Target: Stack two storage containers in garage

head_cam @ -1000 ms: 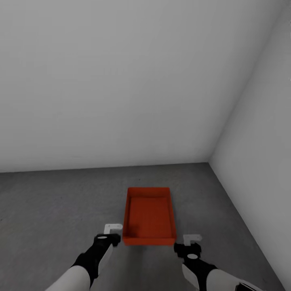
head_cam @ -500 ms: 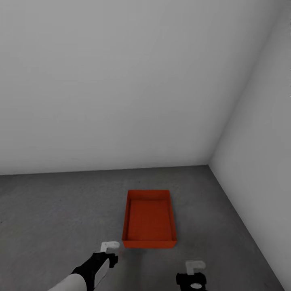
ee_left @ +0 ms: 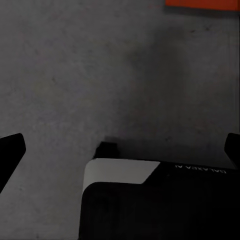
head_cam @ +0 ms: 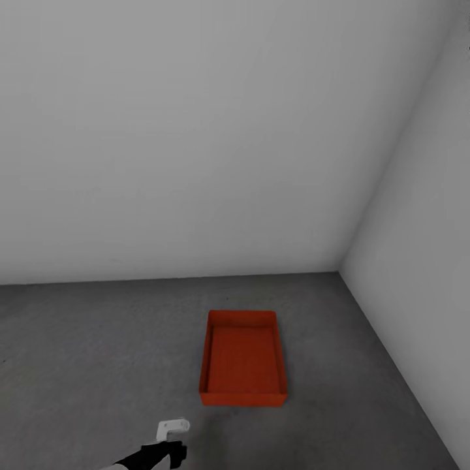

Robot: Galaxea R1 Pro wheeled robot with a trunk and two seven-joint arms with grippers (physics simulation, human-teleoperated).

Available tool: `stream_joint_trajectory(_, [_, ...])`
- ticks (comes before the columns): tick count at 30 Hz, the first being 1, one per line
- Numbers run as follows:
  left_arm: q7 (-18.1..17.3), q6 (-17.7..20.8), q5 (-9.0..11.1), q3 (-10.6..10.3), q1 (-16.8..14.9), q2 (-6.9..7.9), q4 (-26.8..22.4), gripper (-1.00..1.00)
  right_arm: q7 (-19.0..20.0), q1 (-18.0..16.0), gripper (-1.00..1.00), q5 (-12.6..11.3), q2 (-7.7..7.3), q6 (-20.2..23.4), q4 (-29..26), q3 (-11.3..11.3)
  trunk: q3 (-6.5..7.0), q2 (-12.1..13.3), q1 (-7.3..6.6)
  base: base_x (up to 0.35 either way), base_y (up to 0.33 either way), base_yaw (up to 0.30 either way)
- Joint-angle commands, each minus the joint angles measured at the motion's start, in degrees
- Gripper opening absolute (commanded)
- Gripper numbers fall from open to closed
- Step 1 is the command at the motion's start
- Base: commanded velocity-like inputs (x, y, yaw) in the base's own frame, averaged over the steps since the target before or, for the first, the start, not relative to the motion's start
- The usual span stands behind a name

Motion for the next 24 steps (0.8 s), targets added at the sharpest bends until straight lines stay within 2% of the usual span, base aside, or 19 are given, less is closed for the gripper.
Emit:
stream_joint_trajectory(1, [-0.7,0.1,0.4,0.1,0.3,0.07,0.0,1.0,-0.2,-0.1,1.0,-0.6,0.0,-0.2,0.0,0.5,0.0,-0.1,0.03,0.0,0.0,0.009])
stream_joint_trajectory(3, [-2.4,0.0,0.4,0.1,1.1,0.53,0.0,1.0,-0.2,-0.1,1.0,-0.6,0.0,-0.3,0.0,0.5,0.17,-0.1,0.03,0.0,0.0,0.005])
stream_joint_trajectory(6, [-3.0,-0.1,0.5,0.1,1.3,0.72,0.0,1.0,-0.2,-0.2,1.0,-0.8,0.0,-0.3,0.0,0.4,0.38,-0.1,0.03,0.0,0.0,0.002])
stream_joint_trajectory(20, [-3.3,0.1,0.3,0.1,1.5,0.82,0.0,1.0,3.2,-0.1,1.0,-1.0,-0.15,-0.6,0.1,0.3,0.54,-0.1,0.03,0.0,0.0,0.0])
stream_joint_trajectory(24, [-3.3,0.2,0.3,0.1,1.6,0.82,0.0,1.0,4.2,0.9,1.0,-0.9,-0.05,-0.6,0.1,0.4,0.65,-0.1,0.03,0.0,0.0,0.0])
